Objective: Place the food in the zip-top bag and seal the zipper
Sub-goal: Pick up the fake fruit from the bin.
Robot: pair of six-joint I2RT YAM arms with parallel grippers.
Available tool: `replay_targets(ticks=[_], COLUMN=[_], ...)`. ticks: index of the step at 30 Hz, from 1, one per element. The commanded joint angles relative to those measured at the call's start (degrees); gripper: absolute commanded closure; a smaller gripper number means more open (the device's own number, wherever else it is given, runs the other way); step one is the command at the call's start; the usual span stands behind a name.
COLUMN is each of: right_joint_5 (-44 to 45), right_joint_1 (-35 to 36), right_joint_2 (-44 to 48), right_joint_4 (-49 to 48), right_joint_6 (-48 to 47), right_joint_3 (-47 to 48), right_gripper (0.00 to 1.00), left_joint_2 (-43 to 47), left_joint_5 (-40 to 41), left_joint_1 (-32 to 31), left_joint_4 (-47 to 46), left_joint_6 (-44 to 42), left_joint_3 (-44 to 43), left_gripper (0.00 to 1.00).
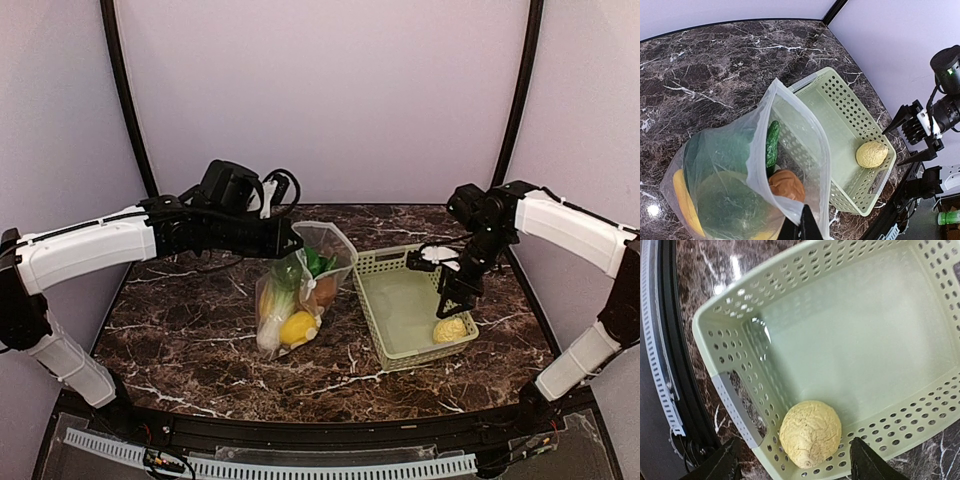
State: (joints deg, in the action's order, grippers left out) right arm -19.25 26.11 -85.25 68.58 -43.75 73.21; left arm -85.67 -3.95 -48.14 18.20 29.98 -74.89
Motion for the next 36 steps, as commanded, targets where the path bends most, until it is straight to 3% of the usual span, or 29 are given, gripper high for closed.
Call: replay_targets(ticks=[1, 23, 28, 36], right_joint_5=[6.21, 13.3, 13.68, 14.3], right_joint_1=[-0.27, -0.34, -0.21, -0.23], right_joint_2=[1.67, -4.1, -4.56, -6.64], right_joint_4=[5.38, -0.74, -1.16, -2.27], right_joint_6=[-7.1, -10.43, -11.04, -10.48], right_joint_3=[-3.39, -6.77, -8.42, -9.13], right_gripper=[0.3, 0.42, 0.34, 0.35], left_joint_2=[0.01, -0.08, 0.14, 0.11], left_joint_5=[-0.37, 0.93, 1.25, 1.0], left_joint_1=[0.24, 0.24, 0.28, 0.26], left_joint_4=[0.5, 2.53, 2.89, 2.87], left_joint_6=[-1.21, -2.03, -2.07, -1.52], left_joint_3=[-2.56, -3.2, -3.03, -2.91], left_gripper=[0.99, 0.99, 0.99, 0.99])
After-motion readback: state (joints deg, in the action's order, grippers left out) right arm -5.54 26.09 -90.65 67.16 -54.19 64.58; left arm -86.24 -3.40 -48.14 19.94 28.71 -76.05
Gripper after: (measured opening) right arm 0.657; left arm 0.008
